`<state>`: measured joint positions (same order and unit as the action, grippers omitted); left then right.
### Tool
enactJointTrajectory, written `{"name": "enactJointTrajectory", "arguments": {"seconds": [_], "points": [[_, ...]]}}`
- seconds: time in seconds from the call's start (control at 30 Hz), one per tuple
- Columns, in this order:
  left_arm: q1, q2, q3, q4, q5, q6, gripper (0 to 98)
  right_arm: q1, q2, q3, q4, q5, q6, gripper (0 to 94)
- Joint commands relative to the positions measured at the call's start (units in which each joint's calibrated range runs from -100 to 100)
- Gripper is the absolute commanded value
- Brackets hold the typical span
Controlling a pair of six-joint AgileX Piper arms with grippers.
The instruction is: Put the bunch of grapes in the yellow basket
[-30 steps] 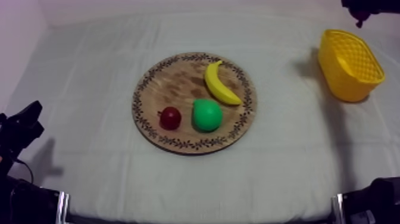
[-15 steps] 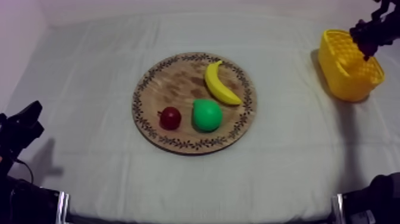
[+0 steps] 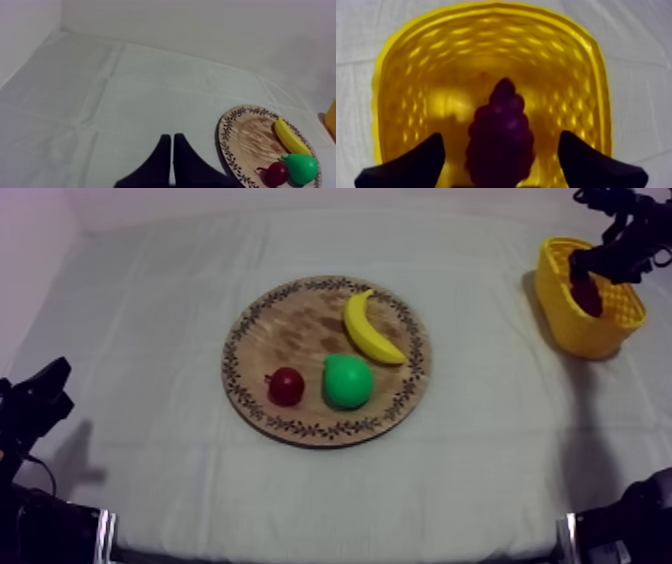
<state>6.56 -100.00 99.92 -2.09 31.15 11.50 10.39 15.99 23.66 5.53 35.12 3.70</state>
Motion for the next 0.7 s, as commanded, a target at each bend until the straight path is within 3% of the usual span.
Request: {"name": "enactJointTrajectory", "arguments": {"seconds": [0.0,0.37,0.67], "points": [[0.0,0.0,0.0,0.01,0.0,0.0,0.1,0.0,0.5,-0.8,0.1,0.1,-0.1,69.7],[0.0,0.0,0.0,0.01,0.0,0.0,0.1,0.8,-6.9,1.6,-0.8,-4.6,1.7,67.8],[0.0,0.0,0.0,0.01,0.0,0.0,0.1,1.2,-22.0,10.6,-2.3,-10.9,3.6,59.3]]}}
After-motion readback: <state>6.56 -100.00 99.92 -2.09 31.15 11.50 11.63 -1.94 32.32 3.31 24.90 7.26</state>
